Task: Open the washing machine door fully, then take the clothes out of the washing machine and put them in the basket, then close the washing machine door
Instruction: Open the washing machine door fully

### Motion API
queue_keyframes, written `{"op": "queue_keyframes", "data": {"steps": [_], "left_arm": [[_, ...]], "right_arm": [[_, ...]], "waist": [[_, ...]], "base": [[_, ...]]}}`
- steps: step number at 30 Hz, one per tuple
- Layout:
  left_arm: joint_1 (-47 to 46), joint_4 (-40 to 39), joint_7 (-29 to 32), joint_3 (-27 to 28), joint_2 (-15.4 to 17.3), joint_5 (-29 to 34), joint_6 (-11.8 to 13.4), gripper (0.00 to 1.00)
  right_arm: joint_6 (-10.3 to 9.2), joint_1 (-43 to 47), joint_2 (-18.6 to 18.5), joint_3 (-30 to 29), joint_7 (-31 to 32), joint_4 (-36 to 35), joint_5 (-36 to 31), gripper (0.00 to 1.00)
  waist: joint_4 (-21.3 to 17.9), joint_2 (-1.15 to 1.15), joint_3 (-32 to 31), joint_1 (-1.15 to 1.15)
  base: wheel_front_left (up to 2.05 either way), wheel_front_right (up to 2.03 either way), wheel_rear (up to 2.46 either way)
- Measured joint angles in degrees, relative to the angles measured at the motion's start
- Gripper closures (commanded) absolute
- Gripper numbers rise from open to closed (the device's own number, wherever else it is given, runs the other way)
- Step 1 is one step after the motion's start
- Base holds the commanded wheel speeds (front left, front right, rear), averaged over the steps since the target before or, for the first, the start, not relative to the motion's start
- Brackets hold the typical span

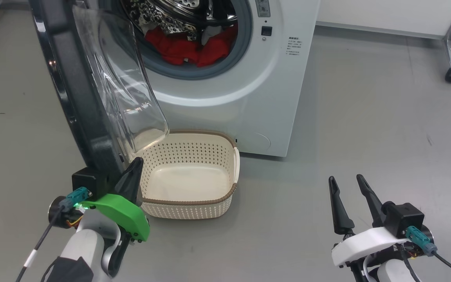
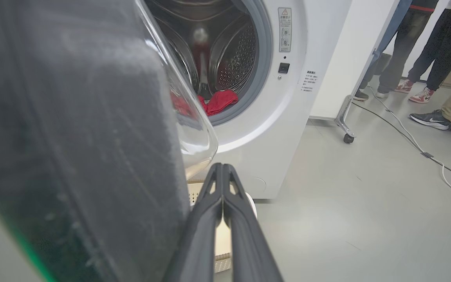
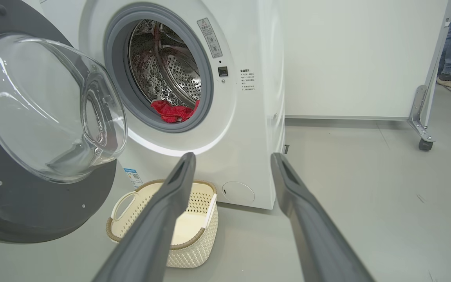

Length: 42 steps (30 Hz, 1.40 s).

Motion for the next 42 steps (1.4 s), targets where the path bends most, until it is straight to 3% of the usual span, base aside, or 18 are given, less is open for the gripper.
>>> {"op": "queue_keyframes", "data": {"steps": [19,42], "left_arm": [[-0.2,1.9,-2.5,4.7,0.8,-2.6,1.3,1.0],[-2.6,2.8,-4.5,15.7,7.0,-9.0,3.1,1.0]], "right_arm": [[0.25,0.2,0.1,0.1,0.0,0.2,-0.5,0.0],[0.52,-2.6,-0.5,1.4,0.1,0.0,-2.9,0.0]], "waist": [[5.3,0.0,0.8,0.0],[6.5,0.0,8.4,0.0]], "base": [[0.0,0.0,0.0],[0.0,0.0,0.0]]}}
